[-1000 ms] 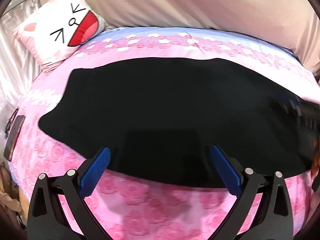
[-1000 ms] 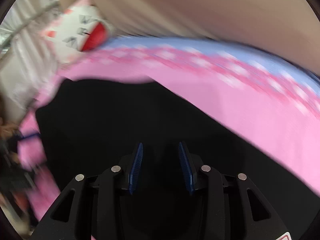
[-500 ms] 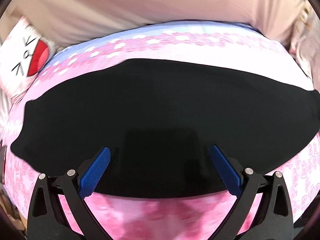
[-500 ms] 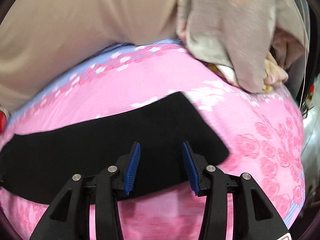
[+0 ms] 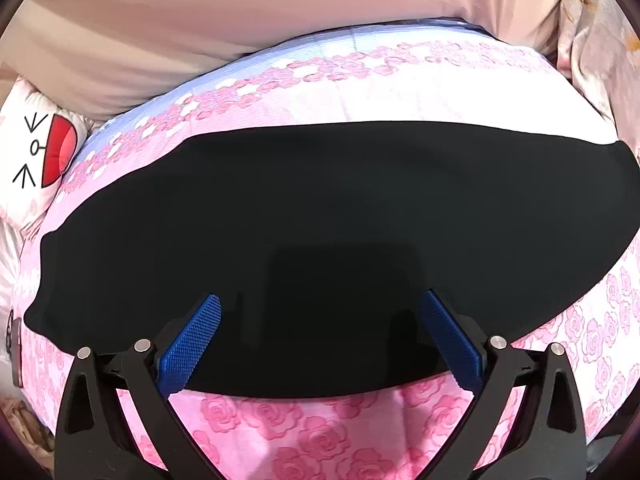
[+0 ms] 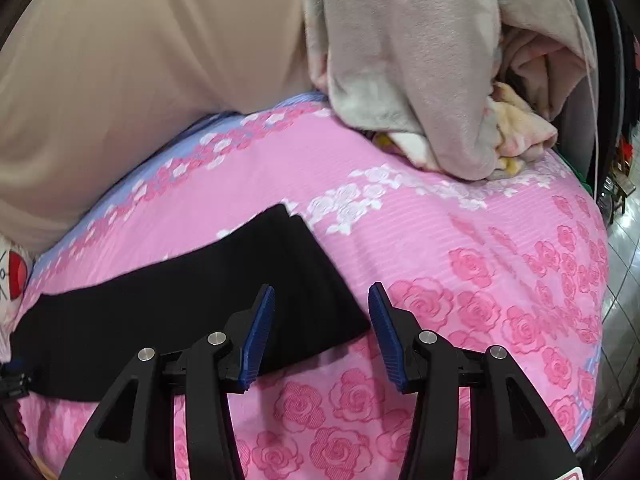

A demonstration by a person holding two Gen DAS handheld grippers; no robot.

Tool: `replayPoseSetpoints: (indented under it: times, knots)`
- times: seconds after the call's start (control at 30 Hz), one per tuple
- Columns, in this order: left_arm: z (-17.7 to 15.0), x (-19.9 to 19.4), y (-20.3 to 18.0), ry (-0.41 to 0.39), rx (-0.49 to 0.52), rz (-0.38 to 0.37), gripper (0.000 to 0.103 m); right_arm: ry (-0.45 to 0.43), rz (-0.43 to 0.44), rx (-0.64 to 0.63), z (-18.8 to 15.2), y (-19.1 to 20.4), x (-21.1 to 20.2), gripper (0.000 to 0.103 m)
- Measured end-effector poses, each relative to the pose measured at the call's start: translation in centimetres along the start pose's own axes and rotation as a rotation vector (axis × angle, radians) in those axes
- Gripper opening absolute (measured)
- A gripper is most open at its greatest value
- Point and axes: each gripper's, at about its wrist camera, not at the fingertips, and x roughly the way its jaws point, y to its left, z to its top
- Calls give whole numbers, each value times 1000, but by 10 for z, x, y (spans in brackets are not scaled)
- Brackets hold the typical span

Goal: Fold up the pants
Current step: 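Release the pants with the right gripper and lift it away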

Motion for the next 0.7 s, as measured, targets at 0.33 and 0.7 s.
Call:
replayPoseSetpoints:
  times: [0.33, 0.7]
  knots:
    - [1, -6, -23, -17, 52, 0, 98, 8, -57, -83, -1, 15, 8, 12]
    - [-2, 2, -15, 0, 28, -8, 98, 20, -58, 12, -3, -4, 3, 57]
